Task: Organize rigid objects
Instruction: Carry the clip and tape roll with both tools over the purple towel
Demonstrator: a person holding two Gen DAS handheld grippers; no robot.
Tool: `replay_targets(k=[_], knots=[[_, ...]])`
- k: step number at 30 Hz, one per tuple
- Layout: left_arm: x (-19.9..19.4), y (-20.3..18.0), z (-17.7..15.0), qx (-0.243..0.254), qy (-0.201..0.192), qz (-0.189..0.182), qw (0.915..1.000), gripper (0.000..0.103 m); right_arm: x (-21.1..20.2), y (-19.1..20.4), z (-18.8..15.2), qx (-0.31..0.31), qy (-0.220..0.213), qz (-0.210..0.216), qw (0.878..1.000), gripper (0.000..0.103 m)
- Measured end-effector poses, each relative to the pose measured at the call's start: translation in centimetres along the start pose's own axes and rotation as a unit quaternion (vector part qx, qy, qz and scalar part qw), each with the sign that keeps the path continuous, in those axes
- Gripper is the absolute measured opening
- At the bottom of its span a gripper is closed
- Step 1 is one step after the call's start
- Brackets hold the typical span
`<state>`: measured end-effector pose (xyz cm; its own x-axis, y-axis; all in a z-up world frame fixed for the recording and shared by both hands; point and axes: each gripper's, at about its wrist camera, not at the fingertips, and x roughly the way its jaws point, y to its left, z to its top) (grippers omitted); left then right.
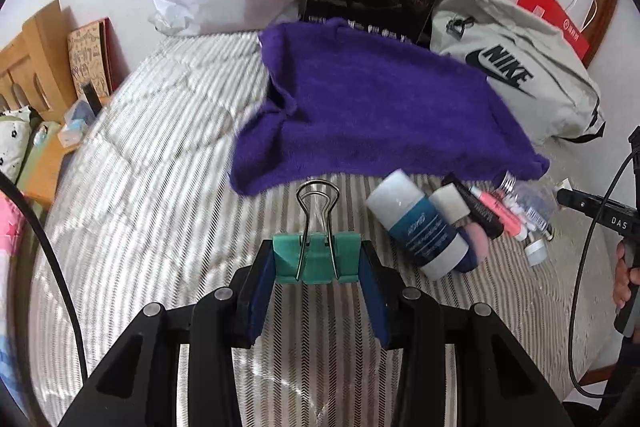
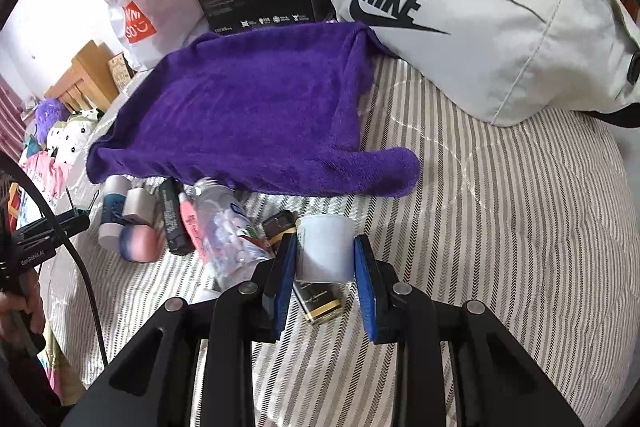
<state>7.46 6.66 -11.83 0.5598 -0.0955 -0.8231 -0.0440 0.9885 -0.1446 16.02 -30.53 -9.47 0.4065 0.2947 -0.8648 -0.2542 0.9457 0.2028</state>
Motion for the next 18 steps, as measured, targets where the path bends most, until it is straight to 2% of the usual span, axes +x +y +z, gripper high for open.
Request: replay_targets(k=[10, 18], knots=[[-3.7, -1.0, 4.3, 0.031, -0.055, -0.004, 0.9980, 0.039, -2.0, 1.9, 3.1, -0.024, -0.030, 0.010, 0.999, 0.029], [-2.6, -3.1, 8.2, 0.056, -0.065, -0.021, 0.9961, 0.039, -1.2, 3.2, 6.2, -0.032, -0.041, 0.027, 0.998, 0.029]])
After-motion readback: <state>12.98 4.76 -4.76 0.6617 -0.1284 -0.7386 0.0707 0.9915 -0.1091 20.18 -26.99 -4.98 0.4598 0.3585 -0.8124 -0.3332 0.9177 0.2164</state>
